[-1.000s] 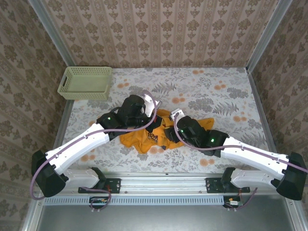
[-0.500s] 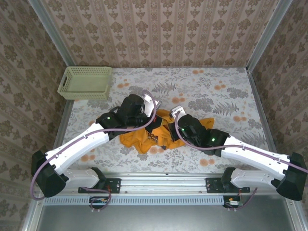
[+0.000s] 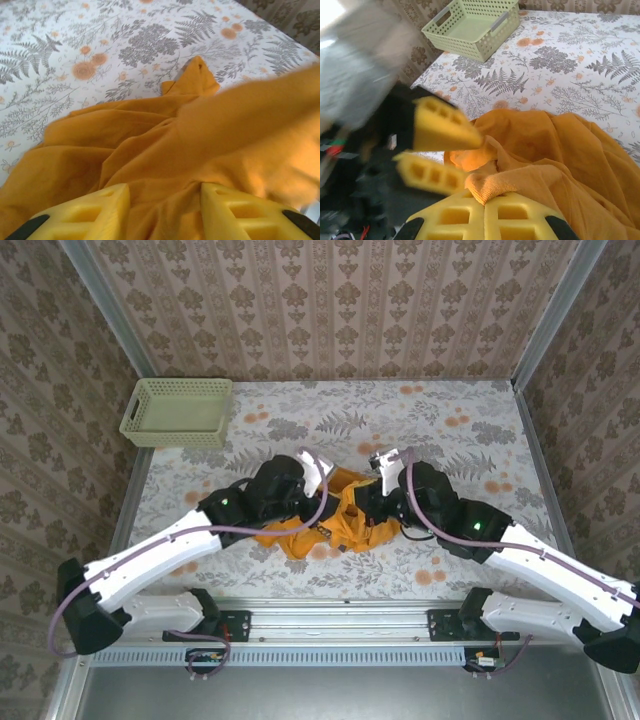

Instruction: Fold the inside-out t-shirt

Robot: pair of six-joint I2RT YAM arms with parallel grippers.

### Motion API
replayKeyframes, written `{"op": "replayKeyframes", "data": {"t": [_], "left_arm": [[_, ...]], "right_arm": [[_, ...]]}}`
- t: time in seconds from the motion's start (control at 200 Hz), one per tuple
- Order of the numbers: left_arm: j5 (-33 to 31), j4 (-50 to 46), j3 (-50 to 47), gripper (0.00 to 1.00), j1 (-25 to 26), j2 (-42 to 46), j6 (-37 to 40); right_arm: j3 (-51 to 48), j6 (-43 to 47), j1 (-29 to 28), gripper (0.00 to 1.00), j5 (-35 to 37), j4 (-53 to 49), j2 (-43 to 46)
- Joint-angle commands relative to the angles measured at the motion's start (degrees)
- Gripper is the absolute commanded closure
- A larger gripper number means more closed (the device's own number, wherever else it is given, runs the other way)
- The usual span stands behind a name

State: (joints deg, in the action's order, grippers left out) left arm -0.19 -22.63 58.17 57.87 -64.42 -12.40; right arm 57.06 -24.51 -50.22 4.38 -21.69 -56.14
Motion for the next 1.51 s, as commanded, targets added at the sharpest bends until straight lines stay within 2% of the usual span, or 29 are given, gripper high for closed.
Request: {"op": "replayKeyframes", "data": {"t": [0.0,0.09,0.195,0.32,0.42,0.565,0.69,0.945,1.125,1.25,1.5], "left_arm": [[-2.59,5.17,-3.72,0.58,2.11,4.42,2.94],[0.18,8.73,-6.68,0.58,3.56,6.85,3.31],[3.7,12.29,-8.29,0.64,5.07,8.71,3.52],[9.23,17.46,-9.5,0.66,6.01,7.41,2.63],[9.04,20.46,-10.28,0.66,6.27,4.01,1.08],[4.32,24.52,-12.05,0.61,4.82,0.13,-1.91],[3.56,29.31,-13.92,0.64,2.98,-1.55,-4.29],[5.47,37.16,-16.25,0.61,0.51,-4.9,-6.74],[7.96,42.45,-20.48,0.59,-1.49,-2.56,-7.7],[9.47,42.72,-22.42,0.56,-1.94,-0.24,-7.03],[12.63,43.17,-24.89,0.59,-2.53,2.87,-7.34]], "right_arm": [[2.09,-3.99,1.62,1.0,-3.15,-1.25,0.23],[2.52,-4.92,2.2,1.0,-3.75,-1.0,-0.32],[3.06,-5.36,2.39,1.0,-4.91,-0.3,-1.14],[3.52,-5.7,2.36,1.0,-5.48,0.11,-1.91],[3.5,-6.04,2.38,1.0,-5.91,0.8,-1.87],[2.81,-6.3,2.38,1.0,-6.87,1.87,-1.18],[1.95,-6.88,2.35,1.0,-7.46,3.0,-0.49],[-0.44,-7.67,2.36,1.0,-7.98,4.96,1.06],[-1.49,-7.59,2.38,1.0,-5.14,4.01,2.87],[-1.55,-7.82,3.41,1.0,-3.73,3.31,3.23],[-0.85,-7.77,3.9,1.0,-4.38,4.23,2.12]]}}
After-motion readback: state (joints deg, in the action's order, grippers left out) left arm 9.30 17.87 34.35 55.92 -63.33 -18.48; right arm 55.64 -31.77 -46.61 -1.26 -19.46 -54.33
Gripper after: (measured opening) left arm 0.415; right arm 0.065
